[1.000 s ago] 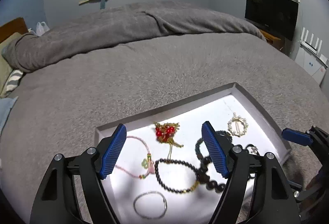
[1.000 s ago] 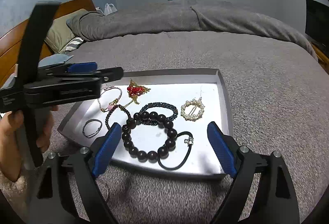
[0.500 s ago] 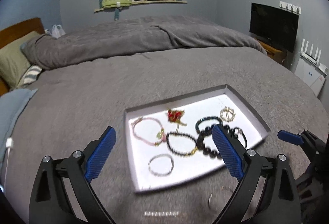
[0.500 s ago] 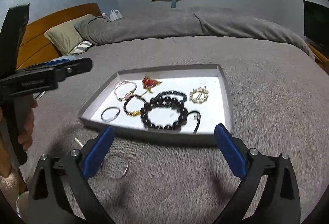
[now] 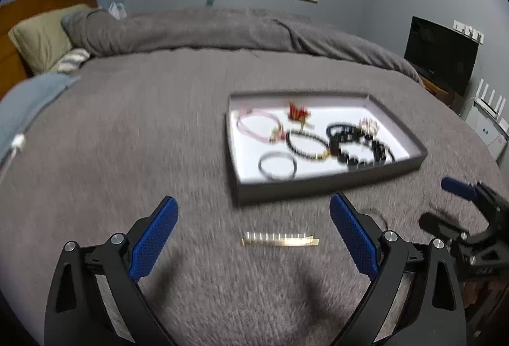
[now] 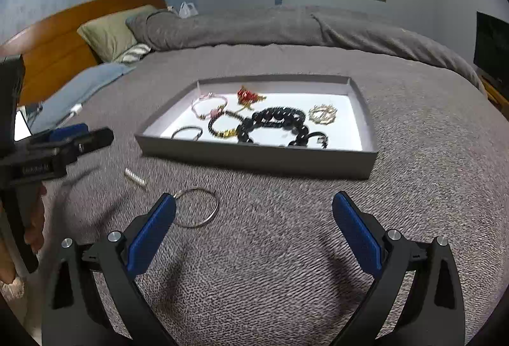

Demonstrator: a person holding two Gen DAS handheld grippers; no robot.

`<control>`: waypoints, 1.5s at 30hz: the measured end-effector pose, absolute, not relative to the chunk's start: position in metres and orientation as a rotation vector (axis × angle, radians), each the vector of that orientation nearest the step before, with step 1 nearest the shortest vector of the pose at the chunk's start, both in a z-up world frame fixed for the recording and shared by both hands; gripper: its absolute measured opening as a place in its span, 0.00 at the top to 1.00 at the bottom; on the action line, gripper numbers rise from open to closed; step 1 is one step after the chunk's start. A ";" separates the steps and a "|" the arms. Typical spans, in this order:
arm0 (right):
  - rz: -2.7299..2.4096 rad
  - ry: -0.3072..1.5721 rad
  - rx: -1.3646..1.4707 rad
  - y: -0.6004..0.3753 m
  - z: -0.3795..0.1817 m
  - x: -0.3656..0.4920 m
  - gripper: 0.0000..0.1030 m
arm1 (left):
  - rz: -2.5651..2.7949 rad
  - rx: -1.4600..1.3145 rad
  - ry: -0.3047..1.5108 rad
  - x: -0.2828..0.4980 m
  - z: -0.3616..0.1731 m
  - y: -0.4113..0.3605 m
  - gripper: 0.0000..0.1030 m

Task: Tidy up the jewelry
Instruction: 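Move both grippers back to the pearl hair clip and silver hoop, then grasp the pearl hair clip with the left gripper while the right grasps the silver hoop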

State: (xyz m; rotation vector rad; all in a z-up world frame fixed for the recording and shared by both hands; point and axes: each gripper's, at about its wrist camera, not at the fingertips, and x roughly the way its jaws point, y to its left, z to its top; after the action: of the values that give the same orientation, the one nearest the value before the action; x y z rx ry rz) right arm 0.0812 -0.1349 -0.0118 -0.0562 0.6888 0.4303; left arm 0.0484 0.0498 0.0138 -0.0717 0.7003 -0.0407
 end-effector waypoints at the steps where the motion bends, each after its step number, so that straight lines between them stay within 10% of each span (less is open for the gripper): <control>1: 0.437 0.693 -0.069 -0.132 -0.013 0.080 0.05 | -0.045 -0.077 0.705 0.048 0.009 0.049 0.07; 17: 0.493 0.734 -0.186 -0.103 -0.036 0.077 0.07 | -0.150 -0.029 0.806 0.067 -0.033 0.041 0.09; 36: 0.591 0.775 -0.279 -0.065 -0.045 0.093 0.51 | -0.181 -0.049 0.837 0.069 -0.038 0.045 0.39; 45: 0.576 0.743 -0.250 -0.076 -0.039 0.087 0.51 | -0.190 -0.044 0.824 0.064 -0.034 0.044 0.47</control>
State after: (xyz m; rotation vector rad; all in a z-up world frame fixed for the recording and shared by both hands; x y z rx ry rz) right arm 0.0870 -0.0757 -0.0394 -0.2502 0.7432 0.5762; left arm 0.0645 0.0437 -0.0337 -0.0445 0.8239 -0.1898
